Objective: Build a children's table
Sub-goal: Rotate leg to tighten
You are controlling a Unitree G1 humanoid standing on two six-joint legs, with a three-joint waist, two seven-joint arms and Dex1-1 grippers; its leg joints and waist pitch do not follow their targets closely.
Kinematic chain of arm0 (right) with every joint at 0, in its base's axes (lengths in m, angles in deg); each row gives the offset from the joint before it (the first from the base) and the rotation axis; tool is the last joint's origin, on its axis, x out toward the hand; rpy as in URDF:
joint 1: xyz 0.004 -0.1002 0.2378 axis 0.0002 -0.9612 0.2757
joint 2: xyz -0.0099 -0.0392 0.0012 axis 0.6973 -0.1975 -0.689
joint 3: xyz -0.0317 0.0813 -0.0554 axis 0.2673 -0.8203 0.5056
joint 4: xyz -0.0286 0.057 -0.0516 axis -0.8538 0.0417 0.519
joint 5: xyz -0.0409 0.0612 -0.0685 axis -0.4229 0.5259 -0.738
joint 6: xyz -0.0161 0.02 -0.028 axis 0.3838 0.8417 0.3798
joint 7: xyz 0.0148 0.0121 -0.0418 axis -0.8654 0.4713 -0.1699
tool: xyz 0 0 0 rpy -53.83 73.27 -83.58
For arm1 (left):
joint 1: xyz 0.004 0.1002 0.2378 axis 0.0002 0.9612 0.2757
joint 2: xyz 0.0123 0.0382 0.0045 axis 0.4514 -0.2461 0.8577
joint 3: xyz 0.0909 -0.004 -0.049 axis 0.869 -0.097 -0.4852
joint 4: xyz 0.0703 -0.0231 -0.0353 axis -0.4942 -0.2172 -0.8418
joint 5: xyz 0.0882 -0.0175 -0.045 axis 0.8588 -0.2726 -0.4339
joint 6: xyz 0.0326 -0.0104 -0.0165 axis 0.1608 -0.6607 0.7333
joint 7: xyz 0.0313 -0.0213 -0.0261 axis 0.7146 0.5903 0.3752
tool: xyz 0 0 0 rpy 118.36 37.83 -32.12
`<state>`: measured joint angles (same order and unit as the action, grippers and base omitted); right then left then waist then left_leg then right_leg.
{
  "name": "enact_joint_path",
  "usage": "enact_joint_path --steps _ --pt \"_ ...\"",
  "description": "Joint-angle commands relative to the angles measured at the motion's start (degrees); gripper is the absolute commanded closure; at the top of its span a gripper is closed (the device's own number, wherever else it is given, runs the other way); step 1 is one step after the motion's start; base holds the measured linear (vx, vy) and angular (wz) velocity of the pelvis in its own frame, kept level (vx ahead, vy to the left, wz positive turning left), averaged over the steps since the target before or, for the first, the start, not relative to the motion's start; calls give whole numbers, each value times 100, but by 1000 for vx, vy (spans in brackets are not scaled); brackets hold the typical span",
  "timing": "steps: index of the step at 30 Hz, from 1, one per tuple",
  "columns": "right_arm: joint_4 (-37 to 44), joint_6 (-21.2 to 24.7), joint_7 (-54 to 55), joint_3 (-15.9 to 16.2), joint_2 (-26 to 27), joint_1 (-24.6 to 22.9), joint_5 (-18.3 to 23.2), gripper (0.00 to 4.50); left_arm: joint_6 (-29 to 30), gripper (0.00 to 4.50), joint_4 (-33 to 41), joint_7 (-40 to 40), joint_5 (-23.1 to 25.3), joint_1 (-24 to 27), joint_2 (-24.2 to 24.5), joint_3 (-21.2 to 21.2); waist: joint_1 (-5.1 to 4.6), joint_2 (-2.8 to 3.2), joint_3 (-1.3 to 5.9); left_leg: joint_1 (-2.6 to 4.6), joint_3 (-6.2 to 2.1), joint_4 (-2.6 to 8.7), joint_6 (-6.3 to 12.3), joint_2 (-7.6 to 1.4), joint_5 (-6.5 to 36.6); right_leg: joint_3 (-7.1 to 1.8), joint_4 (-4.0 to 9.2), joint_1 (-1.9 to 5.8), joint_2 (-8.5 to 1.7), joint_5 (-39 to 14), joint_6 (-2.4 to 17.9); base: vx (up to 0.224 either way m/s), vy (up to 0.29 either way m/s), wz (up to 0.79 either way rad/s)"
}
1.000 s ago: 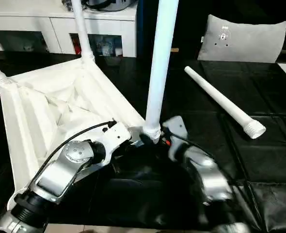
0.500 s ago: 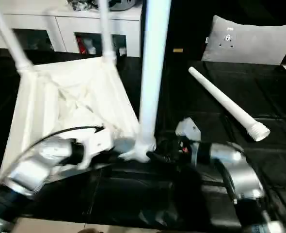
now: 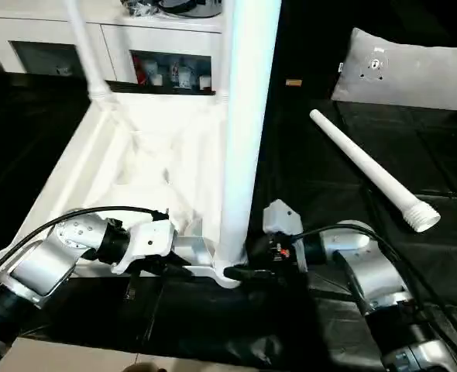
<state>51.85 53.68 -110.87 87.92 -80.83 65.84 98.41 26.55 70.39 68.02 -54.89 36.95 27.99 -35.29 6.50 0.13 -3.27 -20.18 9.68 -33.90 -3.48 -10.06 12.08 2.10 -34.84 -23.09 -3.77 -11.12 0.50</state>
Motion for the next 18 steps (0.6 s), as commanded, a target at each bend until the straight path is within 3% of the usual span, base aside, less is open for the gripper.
enact_joint_path --steps 1,6,9,18 --pt "-63 -23 -36 11 30 74 -22 121 -111 450 -35 281 149 21 -12 346 -34 -53 303 9 -49 406 396 -297 704 -240 354 285 -417 -808 1456 0 0 0" --pt "-67 29 -79 50 33 78 8 140 -153 450 -66 286 145 19 -7 349 -27 -57 317 3 -48 394 421 -293 598 -235 329 297 -416 -603 1482 0 0 0" --pt "-77 37 -90 69 39 80 6 175 -192 450 -113 288 160 19 3 346 -24 -59 320 1 -48 392 427 -292 600 -232 331 301 -422 -622 1479 0 0 0" --pt "-71 62 -58 101 101 0 -62 188 -198 450 -186 228 172 58 0 306 -19 -51 331 -3 -50 383 428 -289 548 -227 318 308 -419 -558 1491 0 0 0"
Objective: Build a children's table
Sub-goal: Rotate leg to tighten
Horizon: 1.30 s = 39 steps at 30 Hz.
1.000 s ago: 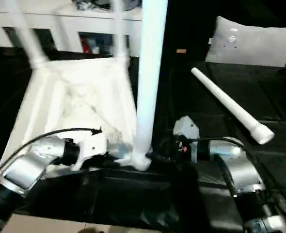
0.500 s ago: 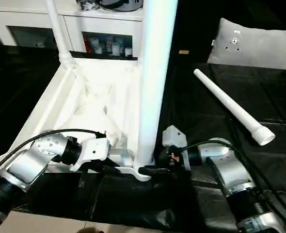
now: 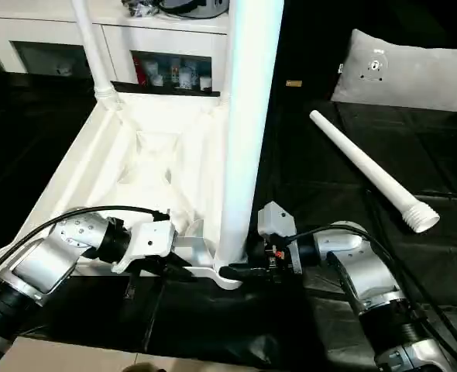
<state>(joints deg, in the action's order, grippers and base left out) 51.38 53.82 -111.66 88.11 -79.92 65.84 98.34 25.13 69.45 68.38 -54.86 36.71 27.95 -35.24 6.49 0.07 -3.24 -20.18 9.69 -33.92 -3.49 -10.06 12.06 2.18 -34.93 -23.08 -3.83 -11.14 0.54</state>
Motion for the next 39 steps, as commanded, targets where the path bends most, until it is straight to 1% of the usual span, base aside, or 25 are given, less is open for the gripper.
enact_joint_path --steps 1,2,4,7,8,9,10,11,12,14,15,17,19,21,22,24,28,29,30,31,32,35,36,38,39 --pt "-24 177 186 71 84 -65 -65 189 94 450 -82 17 112 131 -89 203 -18 -37 329 -3 -52 385 423 -288 545 -236 326 307 -414 -551 1489 0 0 0" --pt "-15 269 276 59 129 -101 -52 189 229 450 -52 -113 53 158 -167 119 -25 -31 312 -2 -49 391 409 -289 583 -235 339 300 -410 -585 1504 0 0 0" --pt "-4 417 430 31 202 -144 -32 189 427 450 3 -308 -28 189 -279 -6 -32 -13 277 3 -55 422 330 -293 836 -232 384 291 -413 -971 1468 0 0 0" --pt "-83 675 1162 -94 521 -193 -124 189 920 450 197 -1017 -77 282 -609 -317 -63 -11 231 44 -71 473 115 -299 1335 -245 484 261 -432 -1997 1227 0 0 0" --pt "-157 705 1475 -127 649 -193 -217 189 1142 450 287 -1298 -100 337 -759 -436 -62 -19 230 50 -83 480 85 -293 1399 -239 505 263 -440 -2187 1159 0 0 0" --pt "-267 770 1858 -178 813 -178 -315 189 1418 450 416 -1626 -136 421 -956 -572 -117 -30 225 14 -105 506 -7 -284 1430 -233 516 270 -440 -2473 996 0 0 0" --pt "-310 801 2000 -201 878 -171 -344 189 1521 450 464 -1755 -147 454 -1035 -624 -150 -29 212 -3 -113 513 -24 -282 1471 -226 528 271 -448 -2552 966 0 0 0" --pt "-385 886 2292 -276 1035 -151 -351 189 1703 450 556 -2034 -120 514 -1222 -716 -193 -31 213 -19 -139 519 -19 -259 1538 -199 558 281 -448 -2777 842 0 0 0" --pt "-436 947 2506 -337 1156 -135 -346 189 1830 450 621 -2248 -88 556 -1366 -782 -270 -39 206 -36 -134 519 -17 -255 1557 -193 563 270 -439 -2801 807 0 0 0" --pt "-582 1056 3067 -485 1474 -77 -354 189 2080 450 741 -2822 19 638 -1763 -937 -333 -56 215 -33 -139 509 39 -252 1548 -188 593 247 -445 -2880 747 0 0 0" --pt "-668 1110 3404 -571 1661 -28 -387 189 2209 450 794 -3101 64 665 -1971 -981 -369 -86 206 -35 -136 499 89 -238 1558 -179 623 231 -434 -2943 719 0 0 0" --pt "-927 1320 4234 -844 2098 143 -381 189 2244 450 703 -3736 260 634 -2413 -989 -412 -88 201 -45 -128 490 119 -224 1459 -189 623 210 -429 -2977 708 0 0 0" --pt "-1052 1315 4578 -870 2191 212 -515 189 2267 450 695 -3872 350 594 -2559 -900 -416 -90 231 -73 -131 485 155 -223 1305 -187 617 224 -434 -2856 654 0 0 0" --pt "-1124 1161 4633 -828 2222 235 -603 189 2309 450 744 -3892 397 569 -2629 -819 -393 -79 245 -41 -104 467 228 -227 1278 -204 613 196 -424 -2597 716 0 0 0" --pt "-1110 1114 4607 -893 2263 215 -536 189 2345 450 785 -3878 421 560 -2622 -779 -384 -62 250 -45 -105 469 245 -231 1247 -205 598 201 -420 -2478 754 0 0 0" --pt "-1037 1026 4652 -1000 2289 170 -484 134 2364 450 820 -3844 477 549 -2545 -723 -353 -50 274 -64 -92 464 312 -245 1009 -209 531 233 -407 -1795 907 0 0 0" --pt "-920 941 4675 -1129 2291 124 -453 111 2321 450 788 -3823 597 554 -2431 -744 -297 -33 304 -65 -61 428 414 -235 673 -205 480 271 -409 -1132 1155 0 0 0" --pt "-894 910 4648 -1135 2281 110 -448 86 2311 450 781 -3803 596 554 -2418 -746 -277 -27 313 -69 -62 419 429 -237 597 -204 459 279 -410 -1015 1169 0 0 0" --pt "-813 827 4582 -1138 2238 62 -438 75 2264 450 750 -3734 583 546 -2356 -731 -268 -6 298 -64 -65 436 435 -247 608 -195 459 271 -403 -969 1199 0 0 0" --pt "-784 801 4567 -1133 2219 44 -436 75 2242 450 737 -3710 577 540 -2326 -717 -269 -17 293 -64 -63 440 410 -247 743 -194 473 276 -406 -1059 1190 0 0 0" --pt "-680 735 4427 -1113 2139 -17 -400 70 2184 450 705 -3625 571 532 -2243 -686 -267 -3 285 -63 -67 451 390 -251 808 -195 477 275 -411 -1127 1185 0 0 0" --pt "-467 663 4170 -1083 1942 -141 -363 35 2059 450 633 -3412 518 515 -2073 -660 -251 -15 279 -48 -76 471 344 -257 990 -200 507 279 -408 -1411 1048 0 0 0" --pt "-347 565 3919 -1049 1783 -211 -339 32 1950 450 589 -3237 479 503 -1954 -637 -252 -2 273 -56 -78 473 332 -254 1012 -197 507 271 -410 -1436 1060 0 0 0" --pt "-198 431 3559 -1029 1510 -293 -335 16 1818 450 522 -2933 429 487 -1731 -584 -223 -17 276 -50 -76 461 360 -256 968 -205 512 276 -419 -1469 1002 0 0 0" --pt "-60 346 3126 -1013 1266 -349 -248 6 1669 450 450 -2672 405 468 -1547 -540 -216 6 280 -58 -78 462 379 -253 905 -203 497 279 -413 -1381 1038 0 0 0"
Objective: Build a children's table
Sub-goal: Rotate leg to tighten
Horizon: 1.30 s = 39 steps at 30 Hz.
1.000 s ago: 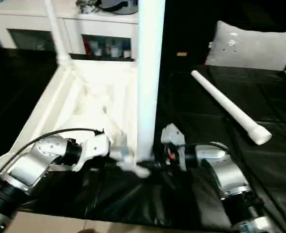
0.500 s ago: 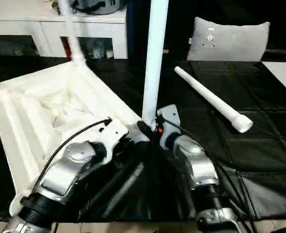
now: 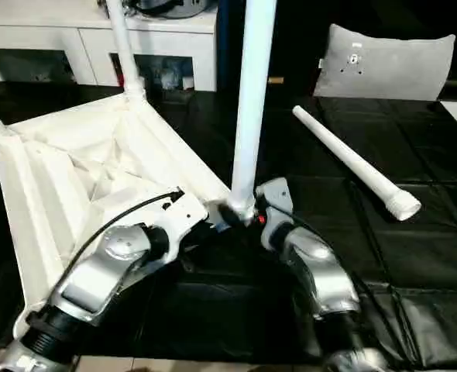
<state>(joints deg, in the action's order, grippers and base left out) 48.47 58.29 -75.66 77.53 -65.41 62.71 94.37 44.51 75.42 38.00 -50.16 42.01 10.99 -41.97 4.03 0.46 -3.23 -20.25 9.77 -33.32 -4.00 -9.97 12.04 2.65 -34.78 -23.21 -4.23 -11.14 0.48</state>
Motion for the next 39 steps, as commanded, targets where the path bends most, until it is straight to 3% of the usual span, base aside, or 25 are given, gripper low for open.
enact_joint_path --steps 1,3,5,10,14,22,39 --pt "231 -100 -473 44 -185 -36 149 6 -269 450 -147 366 -65 -62 149 133 34 -33 284 -42 -79 395 454 -263 898 -248 483 291 -367 -1323 1062 0 0 0" --pt "501 -223 -1397 136 -705 -119 322 6 -539 450 -256 931 -113 -104 534 252 65 -43 290 -48 -75 374 552 -262 798 -244 457 304 -366 -1063 1146 0 0 0" --pt "580 -238 -1677 176 -880 -143 364 6 -674 450 -281 1137 -128 -119 675 322 100 -48 287 -39 -74 375 602 -276 805 -247 447 308 -366 -1081 1160 0 0 0" --pt "525 -439 -2495 331 -1401 2 365 6 -1241 450 -257 2156 -274 -88 1210 636 145 -63 293 -8 -70 376 576 -297 799 -248 422 287 -384 -1069 1292 0 0 0" --pt "464 -478 -2826 473 -1552 119 339 6 -1396 450 -240 2598 -304 -90 1463 804 159 -69 293 1 -59 361 603 -296 709 -249 370 292 -379 -754 1440 0 0 0" --pt "443 -620 -3561 932 -1698 213 271 6 -1666 450 -369 3023 -287 -216 1659 927 207 -104 276 10 -60 381 516 -311 817 -254 385 292 -397 -1015 1377 0 0 0" --pt "327 -510 -3752 1077 -1581 275 383 154 -1673 450 -328 3215 -358 -192 1678 926 211 -132 289 6 -57 365 545 -305 671 -249 357 304 -393 -834 1434 0 0 0"
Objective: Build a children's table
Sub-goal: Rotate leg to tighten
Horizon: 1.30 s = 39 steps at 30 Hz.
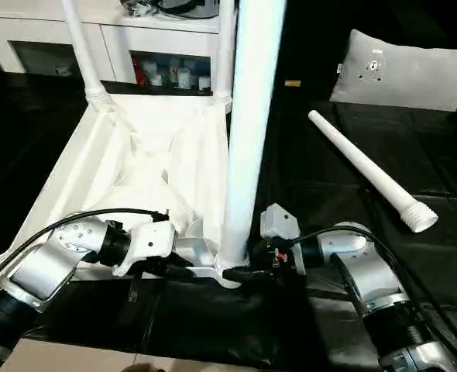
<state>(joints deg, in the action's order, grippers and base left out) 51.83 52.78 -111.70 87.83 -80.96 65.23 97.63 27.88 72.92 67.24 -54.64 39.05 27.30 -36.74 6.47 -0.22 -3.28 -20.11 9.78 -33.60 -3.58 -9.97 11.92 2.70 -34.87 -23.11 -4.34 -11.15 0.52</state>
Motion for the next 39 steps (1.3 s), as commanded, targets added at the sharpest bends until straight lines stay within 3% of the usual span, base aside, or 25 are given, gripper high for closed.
enact_joint_path --steps 1,8,14,17,18,19,22,24,26,27,28,29,30,31,34,35,36,39 --pt "-9 41 -148 47 -27 23 57 162 -10 450 -77 291 89 103 47 404 -30 -62 294 -8 -57 392 503 -304 689 -254 368 295 -385 -845 1430 0 0 0" --pt "26 136 -136 79 59 -80 114 180 77 450 -56 305 38 145 49 356 -27 -61 298 -8 -58 394 463 -304 701 -257 373 295 -387 -936 1398 0 0 0" --pt "72 591 551 10 425 -266 133 185 788 450 287 -232 -203 346 -243 60 -64 -51 286 -7 -56 419 377 -309 828 -256 389 291 -382 -1079 1404 0 0 0" --pt "-180 747 1655 -91 922 -228 -179 187 1423 450 459 -1073 -343 403 -758 -344 -117 -47 233 -15 -74 458 174 -297 1159 -254 474 279 -398 -1844 1227 0 0 0" --pt "-412 877 2392 -235 1291 -141 -282 187 1695 450 528 -1658 -290 450 -1117 -534 -166 -65 233 -24 -98 471 78 -283 1278 -244 492 290 -406 -2274 1070 0 0 0" --pt "-412 877 2392 -235 1291 -141 -282 187 1695 450 528 -1658 -290 450 -1117 -534 -227 -71 219 -68 -140 497 2 -263 1387 -209 540 311 -415 -2687 874 -54 3 -10" --pt "-647 1143 3442 -450 1867 3 -367 187 2217 450 674 -2658 -101 543 -1810 -773 -354 -88 212 -52 -162 483 -30 -247 1597 -202 601 261 -417 -3132 654 -34 8 -9" --pt "-729 1198 3717 -520 1991 58 -377 187 2248 450 655 -2932 -3 546 -1985 -794 -426 -101 212 -47 -160 470 84 -239 1680 -209 651 223 -399 -3281 560 0 0 0" --pt "-959 1238 4406 -710 2276 208 -425 187 2294 450 574 -3607 221 515 -2432 -838 -426 -110 209 -4 -131 449 134 -235 1650 -221 683 156 -382 -3255 559 0 0 0" --pt "-1073 1158 4695 -802 2388 266 -522 187 2362 450 575 -3771 290 475 -2615 -764 -417 -112 236 -64 -144 467 149 -241 1490 -215 648 212 -388 -3074 551 0 0 0" --pt "-1131 1116 4822 -843 2432 294 -576 187 2406 450 580 -3809 317 450 -2690 -707 -417 -112 236 -64 -144 467 149 -241 1490 -215 648 212 -388 -3074 551 0 0 0" --pt "-1137 1112 4826 -854 2439 295 -569 187 2410 450 583 -3806 323 446 -2695 -692 -404 -98 245 -40 -132 466 161 -257 1437 -226 635 186 -379 -2789 610 0 0 0" --pt "-1146 1129 4752 -961 2480 283 -430 131 2417 450 610 -3743 372 422 -2688 -578 -391 -81 260 -49 -125 463 202 -257 1369 -234 607 204 -373 -2479 684 0 0 0" --pt "-1128 1143 4771 -998 2477 270 -420 117 2413 450 615 -3731 393 422 -2664 -565 -384 -80 269 -54 -121 463 223 -263 1316 -237 586 213 -367 -2287 734 0 0 0" --pt "-1041 1159 4904 -1067 2446 231 -451 108 2489 450 635 -3822 433 418 -2605 -592 -325 -56 302 -42 -84 430 300 -267 990 -251 515 233 -357 -1464 1035 0 0 0" --pt "-1019 1158 4904 -1073 2432 220 -445 108 2494 450 630 -3836 435 416 -2596 -606 -312 -64 309 -41 -72 417 327 -265 910 -254 500 237 -356 -1293 1071 0 0 0" --pt "-952 1118 4896 -1078 2379 180 -456 76 2489 450 619 -3842 449 411 -2562 -626 -281 -67 295 -51 -66 419 375 -260 826 -250 495 251 -360 -1208 1105 0 0 0" --pt "-890 1037 4894 -1066 2313 130 -504 62 2482 450 594 -3837 506 417 -2551 -627 -244 -51 302 -51 -64 415 389 -262 726 -243 485 264 -364 -1144 1131 0 0 0"
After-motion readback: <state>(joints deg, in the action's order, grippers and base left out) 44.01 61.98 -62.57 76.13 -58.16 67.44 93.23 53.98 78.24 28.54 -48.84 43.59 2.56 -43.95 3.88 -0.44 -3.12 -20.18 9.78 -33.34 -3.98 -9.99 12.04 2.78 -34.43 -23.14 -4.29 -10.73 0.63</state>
